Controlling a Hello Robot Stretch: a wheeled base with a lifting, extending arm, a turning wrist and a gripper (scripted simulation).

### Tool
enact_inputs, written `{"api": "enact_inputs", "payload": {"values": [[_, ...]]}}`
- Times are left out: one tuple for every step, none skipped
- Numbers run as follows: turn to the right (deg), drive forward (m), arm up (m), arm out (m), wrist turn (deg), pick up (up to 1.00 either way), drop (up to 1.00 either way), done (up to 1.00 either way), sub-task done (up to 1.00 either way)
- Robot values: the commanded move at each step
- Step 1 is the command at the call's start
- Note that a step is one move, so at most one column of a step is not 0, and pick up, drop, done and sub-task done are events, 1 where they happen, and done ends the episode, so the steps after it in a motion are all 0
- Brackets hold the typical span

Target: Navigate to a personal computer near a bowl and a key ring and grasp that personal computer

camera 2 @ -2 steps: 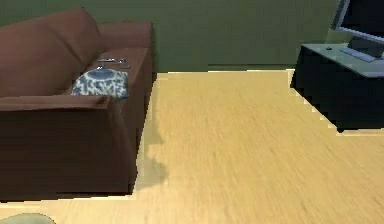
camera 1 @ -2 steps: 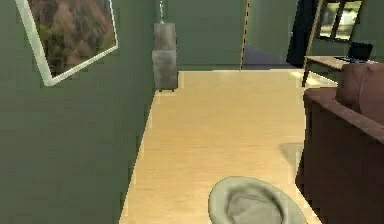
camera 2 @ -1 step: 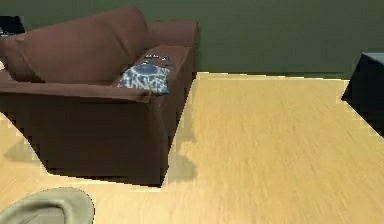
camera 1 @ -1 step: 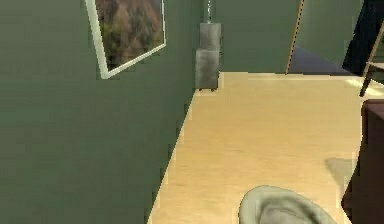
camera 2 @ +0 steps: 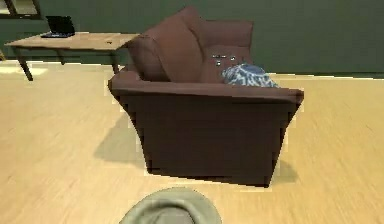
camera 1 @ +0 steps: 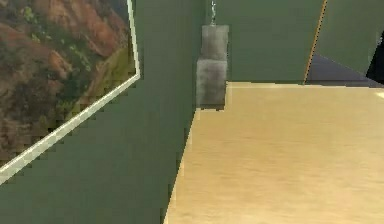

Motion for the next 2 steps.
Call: {"api": "enact_inputs", "payload": {"values": [[3.0,0.00,0.00,0.00,0.0,0.00,0.00,0.00,0.00],[0.0,0.60,0.00,0.00,0.0,0.00,0.00,0.00,0.00]]}}
